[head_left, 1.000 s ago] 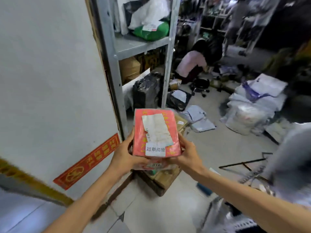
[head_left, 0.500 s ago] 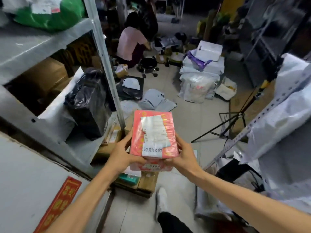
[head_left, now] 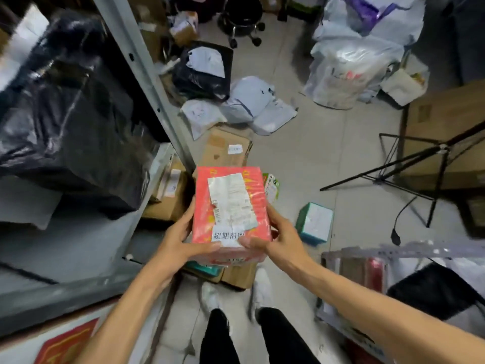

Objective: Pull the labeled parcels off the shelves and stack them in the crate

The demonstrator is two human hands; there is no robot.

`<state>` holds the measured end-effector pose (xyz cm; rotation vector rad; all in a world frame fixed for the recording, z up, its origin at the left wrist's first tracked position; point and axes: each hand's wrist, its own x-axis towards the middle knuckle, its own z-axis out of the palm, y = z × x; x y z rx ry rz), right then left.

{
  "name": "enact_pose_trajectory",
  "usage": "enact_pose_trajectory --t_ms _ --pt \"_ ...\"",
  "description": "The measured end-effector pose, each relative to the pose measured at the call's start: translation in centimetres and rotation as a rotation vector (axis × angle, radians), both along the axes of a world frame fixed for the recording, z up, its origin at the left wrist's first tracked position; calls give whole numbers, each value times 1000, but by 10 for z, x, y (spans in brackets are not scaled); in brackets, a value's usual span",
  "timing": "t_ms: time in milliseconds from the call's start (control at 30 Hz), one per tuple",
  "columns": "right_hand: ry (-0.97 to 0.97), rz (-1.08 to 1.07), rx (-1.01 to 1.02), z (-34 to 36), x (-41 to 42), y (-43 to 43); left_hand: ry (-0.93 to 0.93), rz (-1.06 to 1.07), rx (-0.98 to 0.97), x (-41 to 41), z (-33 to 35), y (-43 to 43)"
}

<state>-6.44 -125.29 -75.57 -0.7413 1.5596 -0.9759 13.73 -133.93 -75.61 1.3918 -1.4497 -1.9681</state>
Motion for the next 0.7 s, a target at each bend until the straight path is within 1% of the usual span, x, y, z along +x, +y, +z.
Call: enact_pose_trajectory --t_ms 100,233,467,567,700 --pt "-27 -55 59 -56 7 -16 16 43 60 0 -54 -18" --pt "-78 -74 126 -131 27 -34 -11 99 118 10 -126 -49" --pt "11 -114 153 -252 65 -72 -105 114 134 33 -238 -96" --pt "51 -86 163 -288 76 -85 -142 114 130 42 -272 -99" --pt "125 -19 151 -303 87 -79 -171 118 135 57 -294 -93"
